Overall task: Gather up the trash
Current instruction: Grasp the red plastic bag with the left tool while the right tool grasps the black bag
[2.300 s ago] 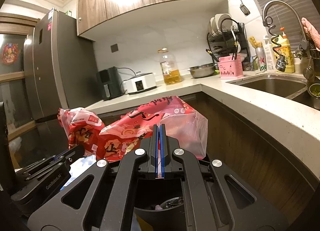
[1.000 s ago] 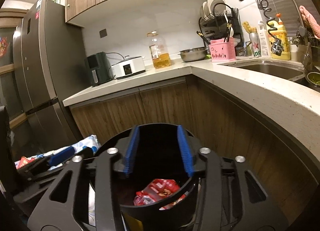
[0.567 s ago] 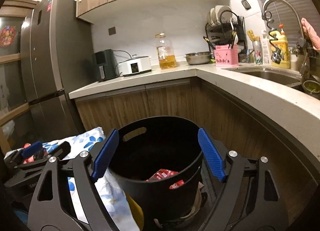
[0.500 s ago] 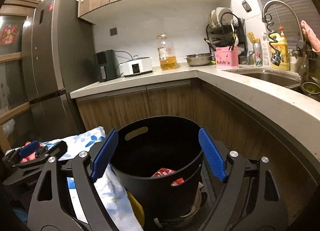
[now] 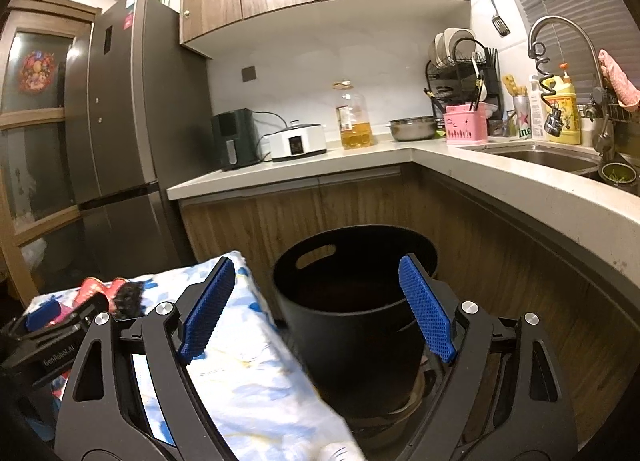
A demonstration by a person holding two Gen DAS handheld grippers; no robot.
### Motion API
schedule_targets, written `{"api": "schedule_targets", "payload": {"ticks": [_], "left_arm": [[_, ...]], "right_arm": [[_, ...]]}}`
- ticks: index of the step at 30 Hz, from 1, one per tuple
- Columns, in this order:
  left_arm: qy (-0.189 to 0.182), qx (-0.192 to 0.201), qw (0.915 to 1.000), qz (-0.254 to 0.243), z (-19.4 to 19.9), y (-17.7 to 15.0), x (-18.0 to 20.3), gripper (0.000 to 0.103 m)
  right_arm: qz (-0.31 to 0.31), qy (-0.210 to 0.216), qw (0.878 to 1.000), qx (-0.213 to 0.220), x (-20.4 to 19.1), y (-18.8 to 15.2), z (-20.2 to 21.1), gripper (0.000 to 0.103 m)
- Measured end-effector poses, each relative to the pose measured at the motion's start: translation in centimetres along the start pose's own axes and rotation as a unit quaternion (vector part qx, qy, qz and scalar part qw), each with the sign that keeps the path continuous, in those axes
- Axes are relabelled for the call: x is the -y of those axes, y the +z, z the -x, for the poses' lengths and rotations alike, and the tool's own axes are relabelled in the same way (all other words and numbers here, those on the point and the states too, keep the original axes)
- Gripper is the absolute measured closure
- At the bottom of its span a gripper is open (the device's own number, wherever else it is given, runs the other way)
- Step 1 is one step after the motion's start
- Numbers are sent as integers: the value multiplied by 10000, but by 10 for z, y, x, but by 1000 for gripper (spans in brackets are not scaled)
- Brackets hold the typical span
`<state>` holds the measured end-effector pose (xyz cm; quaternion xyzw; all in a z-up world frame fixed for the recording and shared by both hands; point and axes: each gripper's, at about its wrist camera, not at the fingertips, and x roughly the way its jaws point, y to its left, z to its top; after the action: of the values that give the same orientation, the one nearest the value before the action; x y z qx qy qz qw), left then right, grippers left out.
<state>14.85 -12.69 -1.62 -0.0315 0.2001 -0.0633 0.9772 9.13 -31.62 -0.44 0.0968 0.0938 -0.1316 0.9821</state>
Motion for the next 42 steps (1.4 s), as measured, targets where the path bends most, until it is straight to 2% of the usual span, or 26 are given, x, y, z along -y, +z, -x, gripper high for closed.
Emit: {"api": "schedule_targets", "payload": {"ticks": [6,12,19,22,26,29,31,32,34,38,40,42], "left_arm": [[201,71,9997,99,18,-8,-30,6],[641,207,9974,253,34,-20,-75,6],[1242,223,9900,624,37,-31,-140,6],[1386,159,9870,802,31,-33,-162,6],[1440,-85,9860,841,15,-38,-176,11],[1179,-410,9873,986,-1,-41,-184,15],[982,-614,9869,1125,-10,-42,-191,25],[970,-715,9856,1186,-15,-42,-195,27],[963,-816,9845,1219,-20,-43,-198,40],[901,-996,9842,1151,-30,-44,-198,58],[805,-1037,9851,1115,-32,-45,-197,70],[736,-1078,9855,1084,-33,-45,-196,73]], "right_arm": [[2,146,9999,18,-26,-9,14,20],[48,407,9991,-77,-56,-22,18,20],[153,734,9969,-237,-95,-38,16,20],[255,843,9959,-229,-111,-42,15,20],[335,952,9945,-283,-129,-46,10,20],[394,1000,9938,-298,-139,-48,7,20],[440,1021,9933,-305,-145,-48,4,20],[457,1035,9931,-310,-148,-48,3,20],[493,1047,9928,-318,-151,-49,0,20],[529,1068,9922,-359,-159,-51,-7,20],[509,1095,9919,-390,-163,-52,-12,20],[505,1119,9915,-434,-168,-53,-16,20]]}}
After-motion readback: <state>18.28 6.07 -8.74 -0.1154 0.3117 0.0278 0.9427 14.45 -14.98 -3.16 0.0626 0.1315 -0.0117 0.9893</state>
